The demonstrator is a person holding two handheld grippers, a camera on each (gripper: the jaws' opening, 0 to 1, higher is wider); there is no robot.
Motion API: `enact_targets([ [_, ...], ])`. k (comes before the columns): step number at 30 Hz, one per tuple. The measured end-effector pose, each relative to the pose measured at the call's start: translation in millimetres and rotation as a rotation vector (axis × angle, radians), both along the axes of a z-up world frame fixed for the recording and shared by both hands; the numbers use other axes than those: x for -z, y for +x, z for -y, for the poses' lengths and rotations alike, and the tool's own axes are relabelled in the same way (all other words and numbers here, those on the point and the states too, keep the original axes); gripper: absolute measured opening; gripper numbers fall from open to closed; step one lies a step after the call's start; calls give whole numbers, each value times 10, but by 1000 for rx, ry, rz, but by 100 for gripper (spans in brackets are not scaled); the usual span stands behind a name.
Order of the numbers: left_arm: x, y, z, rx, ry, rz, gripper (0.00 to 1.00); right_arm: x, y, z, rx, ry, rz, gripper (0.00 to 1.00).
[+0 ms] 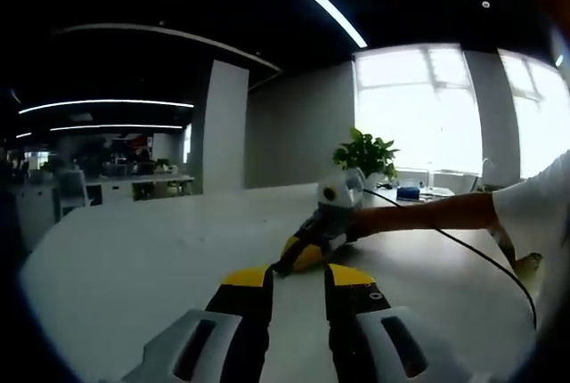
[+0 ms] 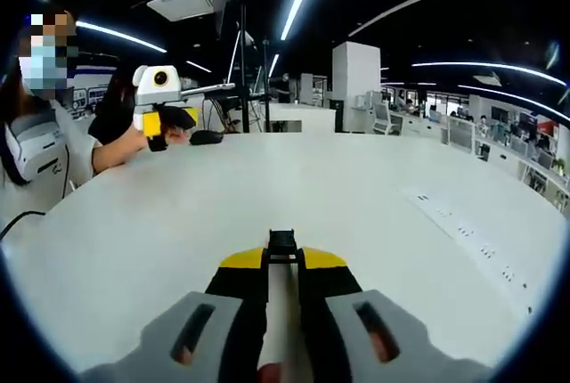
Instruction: Snap the two parts of the plastic buckle together until the buckle closes and remains connected.
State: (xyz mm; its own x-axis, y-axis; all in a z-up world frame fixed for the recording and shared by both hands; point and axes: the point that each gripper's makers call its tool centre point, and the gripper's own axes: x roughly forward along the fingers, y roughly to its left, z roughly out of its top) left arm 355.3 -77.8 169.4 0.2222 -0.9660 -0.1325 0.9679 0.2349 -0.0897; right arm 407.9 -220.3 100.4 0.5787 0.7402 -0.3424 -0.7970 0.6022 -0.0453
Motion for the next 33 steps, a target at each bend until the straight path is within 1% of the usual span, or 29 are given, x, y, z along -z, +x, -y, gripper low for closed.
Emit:
enact_targets([
  [4, 12, -42, 11, 25, 12, -11, 23, -7, 32, 27, 0, -2, -15, 10],
  [11, -4, -60, 6, 36, 12, -17, 23, 16, 27, -33, -20, -31, -40, 11],
  [14, -6, -66, 8, 39, 14, -16, 23, 32, 48, -14, -23, -38, -52, 11],
  [18, -8, -63, 7, 38, 15, -17, 23, 57, 48, -4, -25, -35, -82, 11],
  [22, -4, -61, 14, 38, 19, -16, 23, 48, 45, -3, -27, -35, -84, 11],
  [24, -6, -65, 16, 40, 18, -17, 23, 46, 45, -7, -30, -36, -81, 13],
  [28, -10, -56, 15, 37, 17, -18, 23, 42, 22, -42, -34, -27, -90, 20],
  [33, -7, -52, 15, 36, 18, -18, 23, 38, 41, -13, -21, -22, -90, 24],
])
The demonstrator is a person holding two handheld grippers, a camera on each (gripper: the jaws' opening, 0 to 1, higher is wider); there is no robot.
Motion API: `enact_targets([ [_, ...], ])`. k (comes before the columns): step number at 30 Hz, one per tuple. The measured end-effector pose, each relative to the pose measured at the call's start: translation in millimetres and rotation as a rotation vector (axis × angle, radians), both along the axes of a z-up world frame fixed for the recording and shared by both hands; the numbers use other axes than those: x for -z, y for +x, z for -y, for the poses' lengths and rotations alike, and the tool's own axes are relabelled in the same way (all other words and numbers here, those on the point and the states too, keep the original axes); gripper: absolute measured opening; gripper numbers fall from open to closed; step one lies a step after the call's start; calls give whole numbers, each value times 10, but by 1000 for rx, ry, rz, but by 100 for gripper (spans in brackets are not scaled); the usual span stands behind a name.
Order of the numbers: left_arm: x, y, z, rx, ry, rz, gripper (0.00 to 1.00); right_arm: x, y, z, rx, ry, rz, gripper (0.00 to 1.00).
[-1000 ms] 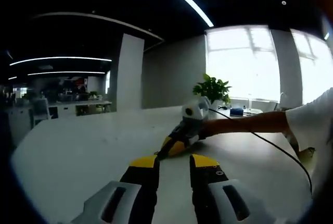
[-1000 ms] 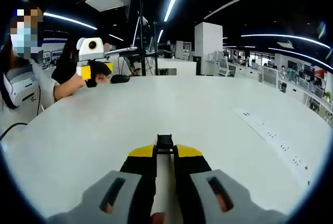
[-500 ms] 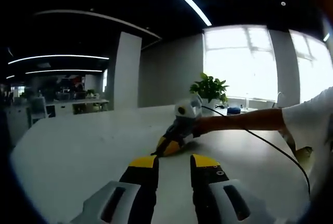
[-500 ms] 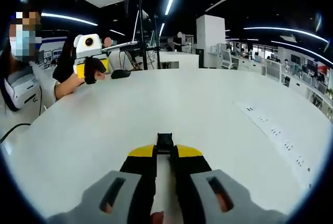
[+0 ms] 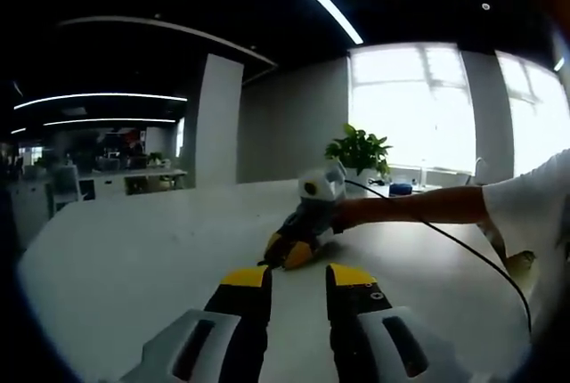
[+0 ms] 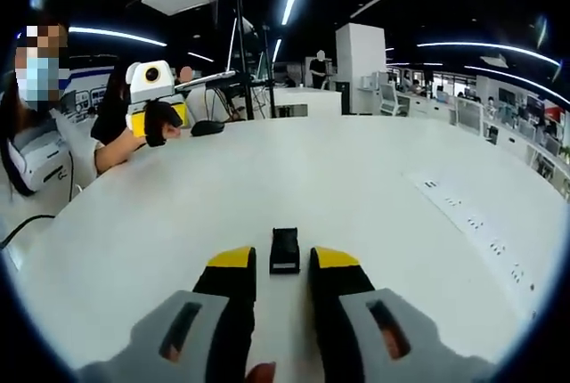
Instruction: Snap the two parts of the plastic buckle together until the buckle closes and remains connected.
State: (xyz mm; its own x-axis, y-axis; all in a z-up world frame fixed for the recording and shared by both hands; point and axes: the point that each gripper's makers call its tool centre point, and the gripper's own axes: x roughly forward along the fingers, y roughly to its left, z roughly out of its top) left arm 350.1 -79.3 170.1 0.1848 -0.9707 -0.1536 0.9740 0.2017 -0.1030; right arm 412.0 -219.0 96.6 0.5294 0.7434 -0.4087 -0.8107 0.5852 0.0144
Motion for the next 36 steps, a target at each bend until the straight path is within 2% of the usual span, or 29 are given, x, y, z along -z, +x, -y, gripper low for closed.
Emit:
enact_targets([
  [9, 8, 1, -4, -1, 2, -1, 23, -1, -14, 5, 15, 12, -2, 30],
  [16, 21, 10, -2, -4, 6, 0, 23, -28, -2, -31, 28, 7, 8, 42],
  [18, 30, 17, -1, -5, 8, -2, 23, -64, 10, -42, 45, 14, 20, 50],
  [22, 69, 11, 15, -4, 21, -5, 23, -132, 0, -97, 97, 31, 45, 58],
  [24, 92, 12, 20, -6, 26, -9, 23, -149, -10, -115, 125, 37, 43, 63],
  [26, 125, 21, 18, -16, 32, -18, 23, -158, -34, -119, 161, 30, 36, 61],
  [28, 130, 35, 13, -29, 28, -25, 22, -166, -58, -103, 221, 24, 25, 67],
  [31, 140, 30, 26, -24, 15, -60, 22, -185, -137, -126, 260, 25, -1, 77],
  [32, 149, 24, 31, -19, 14, -68, 23, -185, -190, -141, 285, 43, -32, 81],
  [34, 198, 21, 54, -17, 21, -105, 27, -199, -258, -147, 329, 73, -69, 88],
  [36, 231, 35, 75, -35, 21, -146, 33, -246, -299, -125, 372, 94, -63, 94],
])
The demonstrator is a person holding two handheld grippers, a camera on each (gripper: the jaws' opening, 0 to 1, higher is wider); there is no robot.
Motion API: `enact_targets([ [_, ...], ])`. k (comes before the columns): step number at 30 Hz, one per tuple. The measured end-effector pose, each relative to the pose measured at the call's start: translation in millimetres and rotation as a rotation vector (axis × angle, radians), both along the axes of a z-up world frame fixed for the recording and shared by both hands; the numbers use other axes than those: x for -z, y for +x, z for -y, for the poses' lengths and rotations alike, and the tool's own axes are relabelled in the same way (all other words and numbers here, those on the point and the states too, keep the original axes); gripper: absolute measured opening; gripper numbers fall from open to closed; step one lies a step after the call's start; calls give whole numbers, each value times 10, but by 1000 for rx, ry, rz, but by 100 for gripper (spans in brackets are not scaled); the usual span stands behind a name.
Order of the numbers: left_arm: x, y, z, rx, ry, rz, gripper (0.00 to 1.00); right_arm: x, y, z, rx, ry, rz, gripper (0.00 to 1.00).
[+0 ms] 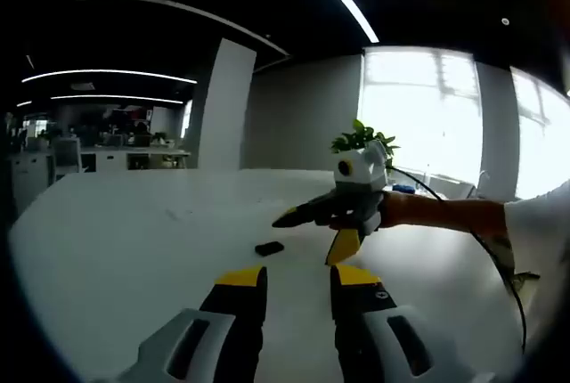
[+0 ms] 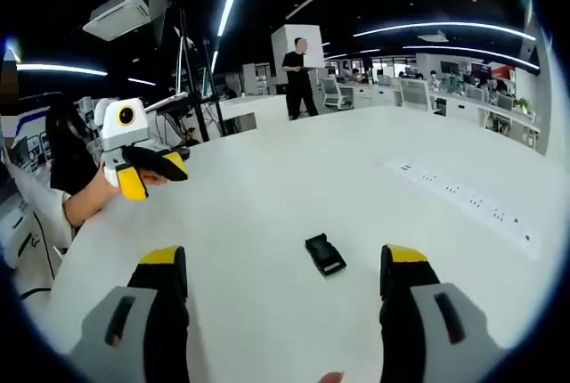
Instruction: Snap the two parts of the plastic buckle together until the buckle closes and remains connected.
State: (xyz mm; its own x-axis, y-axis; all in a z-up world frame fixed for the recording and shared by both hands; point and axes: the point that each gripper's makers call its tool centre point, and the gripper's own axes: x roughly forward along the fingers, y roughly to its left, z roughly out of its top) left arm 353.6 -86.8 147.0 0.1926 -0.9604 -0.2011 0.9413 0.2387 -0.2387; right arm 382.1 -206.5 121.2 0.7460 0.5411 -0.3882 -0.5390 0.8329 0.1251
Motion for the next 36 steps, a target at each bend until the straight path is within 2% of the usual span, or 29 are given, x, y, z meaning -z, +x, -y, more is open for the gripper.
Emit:
enact_targets([
  [2, 13, 13, 16, -26, -2, -31, 32, -19, -34, 63, 55, -3, -1, 100],
  [3, 10, 27, 17, -43, -3, -30, 30, 3, -77, 130, 101, -22, -24, 100],
  [4, 7, 43, 16, -57, 1, -18, 30, -11, -92, 151, 123, -27, -20, 100],
  [5, 6, 56, 10, -65, 9, -1, 31, -24, -81, 207, 174, -25, -20, 100],
  [6, 6, 53, -2, -57, 21, 26, 32, -50, -51, 294, 271, 4, -23, 100],
  [7, -10, 47, -14, -55, 19, 36, 32, -98, -21, 353, 336, 26, -1, 100],
  [9, -99, 61, -18, -58, -30, 29, 31, -225, -65, 333, 323, 45, 67, 100],
  [11, -179, 23, -18, -29, -75, -17, 29, -249, -134, 309, 312, 54, 53, 100],
  [12, -207, 25, -22, -33, -90, -34, 29, -273, -160, 281, 313, 85, 45, 100],
  [15, -269, -2, -44, -27, -94, -26, 33, -317, -256, 217, 314, 95, 48, 100],
  [17, -284, -53, -32, -3, -84, -36, 37, -311, -313, 193, 313, 76, 46, 100],
  [19, -307, -117, -5, 16, -67, -38, 37, -320, -367, 159, 321, 90, 53, 100],
  [20, -323, -164, 2, 26, -54, -12, 36, -353, -390, 101, 306, 122, 67, 100],
  [22, -394, -254, 20, 41, -48, 33, 33, -396, -444, 73, 330, 196, 67, 100],
  [25, -474, -347, 41, 50, -47, 19, 32, -468, -536, 23, 318, 230, 90, 97],
  [26, -460, -382, 35, 49, -36, 6, 33, -527, -568, 42, 332, 238, 127, 96],
  [27, -434, -412, 26, 53, -19, -5, 34, -537, -595, 63, 334, 229, 129, 96],
  [30, -400, -491, 2, 47, 9, 0, 32, -539, -636, 129, 351, 218, 122, 97],
  [36, -336, -521, -113, 20, 24, -52, 31, -454, -776, 95, 340, 213, 83, 96],
])
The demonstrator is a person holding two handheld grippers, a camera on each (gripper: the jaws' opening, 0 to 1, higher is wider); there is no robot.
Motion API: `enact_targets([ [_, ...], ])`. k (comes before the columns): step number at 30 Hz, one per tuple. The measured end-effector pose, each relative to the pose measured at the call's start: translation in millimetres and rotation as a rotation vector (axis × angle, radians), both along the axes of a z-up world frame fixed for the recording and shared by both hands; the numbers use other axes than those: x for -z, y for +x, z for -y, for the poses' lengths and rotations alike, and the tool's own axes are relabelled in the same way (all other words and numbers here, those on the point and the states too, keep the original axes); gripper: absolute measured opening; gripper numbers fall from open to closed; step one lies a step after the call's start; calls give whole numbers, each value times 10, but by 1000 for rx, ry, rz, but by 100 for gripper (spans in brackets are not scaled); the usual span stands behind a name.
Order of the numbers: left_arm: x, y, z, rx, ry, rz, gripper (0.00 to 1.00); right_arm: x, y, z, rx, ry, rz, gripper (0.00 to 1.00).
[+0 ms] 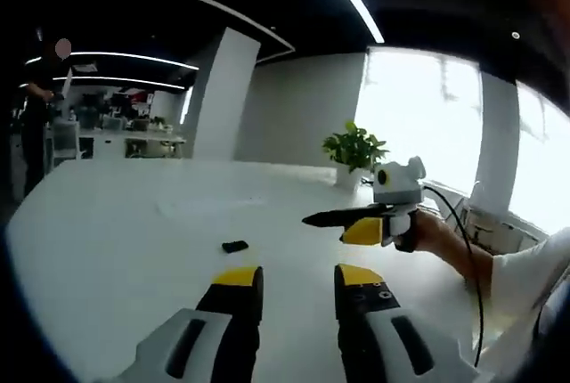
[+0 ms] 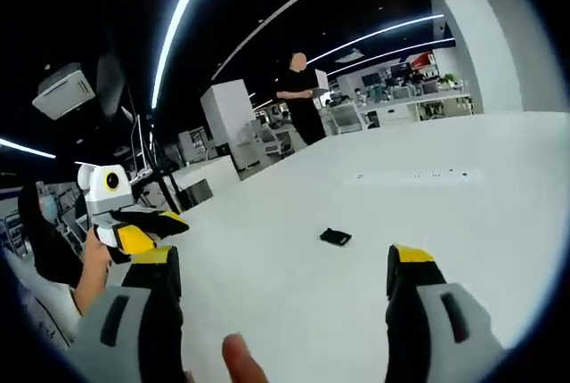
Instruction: Snap the two parts of the plastic buckle together until the buckle closes and remains connected.
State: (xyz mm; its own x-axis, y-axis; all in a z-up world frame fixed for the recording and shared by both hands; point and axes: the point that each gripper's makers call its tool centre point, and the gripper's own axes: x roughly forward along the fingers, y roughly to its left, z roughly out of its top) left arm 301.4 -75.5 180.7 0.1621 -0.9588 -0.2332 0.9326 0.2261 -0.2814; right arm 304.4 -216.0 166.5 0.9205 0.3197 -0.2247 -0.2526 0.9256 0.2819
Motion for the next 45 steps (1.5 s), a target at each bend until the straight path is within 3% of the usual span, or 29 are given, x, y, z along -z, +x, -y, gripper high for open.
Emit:
enact_targets([
  [5, 26, 14, -130, -40, 10, -6, 30, 21, -140, -40, -2, -11, -8, 95],
  [10, 32, -17, -260, -67, 36, 30, 30, 17, -323, -32, 16, -52, -13, 95],
  [21, -32, -133, -439, -106, 55, 98, 34, -168, -722, 58, 71, -165, 13, 96],
  [26, -84, -141, -527, -149, 46, 123, 35, -218, -865, 25, 79, -172, 27, 98],
  [30, -107, -165, -586, -173, 44, 145, 38, -251, -985, -67, 71, -162, 48, 98],
  [35, -152, -165, -656, -210, -1, 130, 49, -275, -1145, -159, 81, -175, 66, 98],
  [45, -110, -235, -778, -249, 13, 149, 54, -289, -1398, -263, 79, -210, 81, 96],
])
